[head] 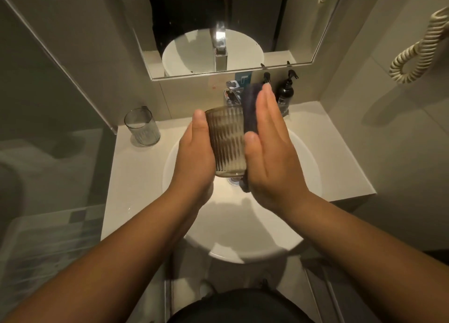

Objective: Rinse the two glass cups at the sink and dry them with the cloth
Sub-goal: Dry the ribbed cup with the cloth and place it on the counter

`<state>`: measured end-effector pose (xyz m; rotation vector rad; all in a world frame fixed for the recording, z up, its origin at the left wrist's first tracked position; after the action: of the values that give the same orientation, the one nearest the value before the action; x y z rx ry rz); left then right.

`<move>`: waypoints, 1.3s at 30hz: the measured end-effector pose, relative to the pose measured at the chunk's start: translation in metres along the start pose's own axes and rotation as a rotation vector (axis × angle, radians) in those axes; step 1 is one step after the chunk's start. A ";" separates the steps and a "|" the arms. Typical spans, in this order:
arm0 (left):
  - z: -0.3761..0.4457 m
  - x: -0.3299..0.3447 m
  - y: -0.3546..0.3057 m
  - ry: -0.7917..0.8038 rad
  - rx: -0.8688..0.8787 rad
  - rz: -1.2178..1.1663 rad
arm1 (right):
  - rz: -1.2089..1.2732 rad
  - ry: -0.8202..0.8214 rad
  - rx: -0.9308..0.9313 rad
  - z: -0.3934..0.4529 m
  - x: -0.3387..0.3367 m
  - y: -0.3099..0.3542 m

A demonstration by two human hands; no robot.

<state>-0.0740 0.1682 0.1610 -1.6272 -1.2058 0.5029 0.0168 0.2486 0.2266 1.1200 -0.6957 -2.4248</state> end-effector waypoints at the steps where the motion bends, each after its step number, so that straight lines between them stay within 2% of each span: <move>1: 0.000 0.004 0.002 0.039 -0.026 -0.007 | -0.082 0.006 -0.072 0.001 0.001 0.008; 3: -0.002 0.013 0.005 0.130 -0.064 0.001 | -0.190 0.010 -0.189 -0.003 0.005 0.020; 5: -0.003 0.015 0.006 0.162 -0.083 -0.008 | -0.172 0.007 -0.204 -0.007 0.006 0.021; 10: -0.004 0.017 0.018 0.260 -0.238 -0.123 | 0.349 -0.021 0.170 -0.011 0.012 -0.016; 11: -0.005 0.017 0.019 0.273 -0.258 -0.122 | 0.390 -0.034 0.215 -0.011 0.012 -0.020; 13: -0.002 0.014 0.015 0.219 -0.241 -0.065 | 0.337 -0.041 0.230 -0.011 0.009 -0.023; 17: 0.006 -0.006 -0.001 -0.093 -0.015 0.106 | 0.056 -0.028 0.061 -0.003 0.002 -0.010; 18: 0.007 -0.006 -0.001 -0.095 -0.001 0.097 | -0.008 -0.018 -0.004 0.000 0.002 -0.004; 20: 0.006 0.003 0.002 0.004 -0.044 0.070 | -0.103 -0.003 -0.118 0.001 0.006 0.007; 22: 0.003 0.011 0.002 0.081 -0.068 0.076 | -0.126 -0.002 -0.161 -0.001 0.009 0.011; 24: 0.002 0.011 0.003 0.101 -0.099 0.046 | -0.058 0.005 -0.109 -0.003 0.010 0.007; 28: 0.004 0.014 0.012 0.202 -0.226 -0.067 | 0.357 -0.023 0.149 -0.004 0.013 -0.021; 30: 0.005 0.016 0.010 0.220 -0.246 -0.068 | 0.400 -0.042 0.200 -0.004 0.013 -0.028; 32: 0.010 0.011 0.004 0.139 -0.205 0.003 | 0.316 -0.049 0.213 -0.005 0.012 -0.032; 35: 0.018 -0.004 -0.008 -0.094 -0.056 0.166 | 0.099 -0.048 0.112 0.001 0.006 -0.022; 36: 0.018 -0.004 -0.011 -0.103 -0.020 0.186 | 0.042 -0.045 0.061 0.003 0.005 -0.016; 39: 0.018 0.010 -0.003 0.046 -0.047 0.177 | -0.099 -0.033 -0.077 0.006 0.007 0.000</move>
<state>-0.0854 0.1851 0.1590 -1.7862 -1.0521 0.5480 0.0078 0.2464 0.2255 1.1101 -0.5641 -2.5352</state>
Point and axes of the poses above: each hand's wrist, its own z-axis towards the middle knuckle, its own x-axis out of the palm, y = z × x, the point moved 9 cm from there along z, towards the middle knuckle, and after that the axes turned 12 degrees about -x, right-handed, at the moved point
